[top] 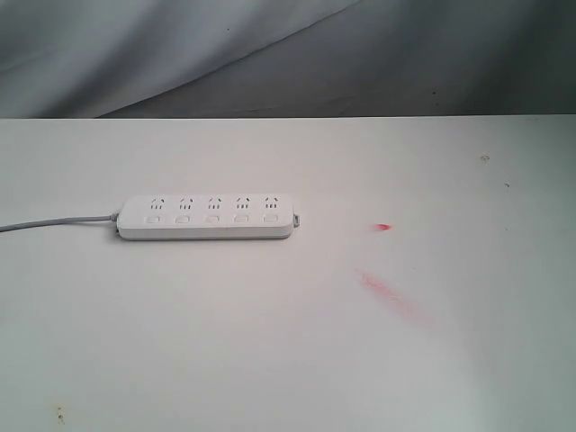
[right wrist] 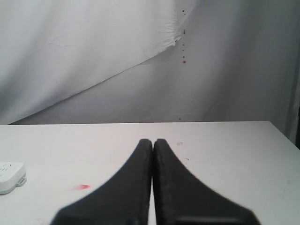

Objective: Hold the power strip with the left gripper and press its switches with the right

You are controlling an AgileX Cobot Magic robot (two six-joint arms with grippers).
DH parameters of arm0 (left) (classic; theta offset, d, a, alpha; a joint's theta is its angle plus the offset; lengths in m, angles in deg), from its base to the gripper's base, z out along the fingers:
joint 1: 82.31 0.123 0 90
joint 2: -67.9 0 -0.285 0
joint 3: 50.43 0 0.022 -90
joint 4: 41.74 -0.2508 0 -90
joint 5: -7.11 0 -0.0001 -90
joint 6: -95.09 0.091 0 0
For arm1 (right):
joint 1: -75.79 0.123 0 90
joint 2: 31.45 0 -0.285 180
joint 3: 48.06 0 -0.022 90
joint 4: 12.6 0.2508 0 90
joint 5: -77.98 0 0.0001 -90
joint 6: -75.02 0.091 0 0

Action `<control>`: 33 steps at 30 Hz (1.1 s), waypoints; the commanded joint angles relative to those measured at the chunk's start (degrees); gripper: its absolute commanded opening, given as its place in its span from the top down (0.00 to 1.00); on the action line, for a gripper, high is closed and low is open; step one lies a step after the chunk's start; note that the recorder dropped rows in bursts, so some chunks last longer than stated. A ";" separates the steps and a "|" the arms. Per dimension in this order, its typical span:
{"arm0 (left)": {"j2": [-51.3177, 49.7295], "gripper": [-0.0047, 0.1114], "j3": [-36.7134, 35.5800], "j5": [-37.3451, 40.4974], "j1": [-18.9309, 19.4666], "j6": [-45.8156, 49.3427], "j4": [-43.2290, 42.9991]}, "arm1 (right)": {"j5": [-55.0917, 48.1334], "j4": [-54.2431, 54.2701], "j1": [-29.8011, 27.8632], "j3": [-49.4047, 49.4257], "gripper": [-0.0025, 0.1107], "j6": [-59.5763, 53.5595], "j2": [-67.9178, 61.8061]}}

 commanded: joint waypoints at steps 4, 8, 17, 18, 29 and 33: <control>0.27 0.96 -0.28 1.83 1.86 -15.69 -12.21 | 0.82 0.21 -0.38 0.22 0.98 0.09 0.13; 0.27 0.96 -0.28 4.18 2.35 -19.75 -16.15 | 0.82 0.21 -0.38 0.22 0.98 0.09 0.13; 0.27 0.96 -0.28 4.28 2.35 -30.10 -25.55 | 0.82 0.21 -0.38 0.22 0.98 0.09 0.13; 0.27 0.96 -0.28 4.28 2.35 -29.99 -25.55 | 0.82 0.21 -0.38 0.22 0.98 0.09 0.13; 0.27 0.96 -0.28 4.28 2.35 -25.45 -25.41 | 0.82 0.21 -0.38 0.22 0.98 0.09 0.13; 0.27 0.96 -0.28 4.28 2.35 -25.45 -25.41 | 0.82 0.21 -0.38 0.22 0.98 0.09 0.13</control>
